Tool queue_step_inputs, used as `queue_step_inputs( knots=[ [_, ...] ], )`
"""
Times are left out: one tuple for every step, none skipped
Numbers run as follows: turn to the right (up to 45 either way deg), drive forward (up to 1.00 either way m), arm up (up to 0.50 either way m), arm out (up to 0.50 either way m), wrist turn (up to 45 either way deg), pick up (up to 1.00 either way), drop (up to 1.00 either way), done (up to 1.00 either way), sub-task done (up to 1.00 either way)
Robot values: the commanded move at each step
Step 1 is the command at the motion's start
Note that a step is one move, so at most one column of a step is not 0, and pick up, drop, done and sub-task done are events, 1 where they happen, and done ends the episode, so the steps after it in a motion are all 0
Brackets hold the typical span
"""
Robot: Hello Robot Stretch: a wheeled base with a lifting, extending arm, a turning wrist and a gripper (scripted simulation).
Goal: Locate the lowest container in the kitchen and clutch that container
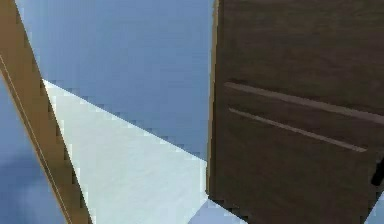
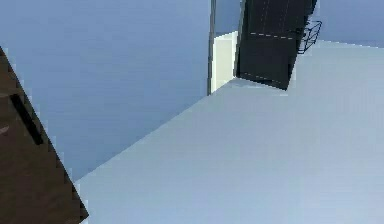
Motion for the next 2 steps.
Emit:
queue_step_inputs(
  knots=[
    [0.0, 0.75, 0.00, 0.00, 0.0, 0.00, 0.00, 0.00, 0.00],
    [-45.0, 0.00, 0.00, 0.00, 0.0, 0.00, 0.00, 0.00, 0.00]
  ],
)
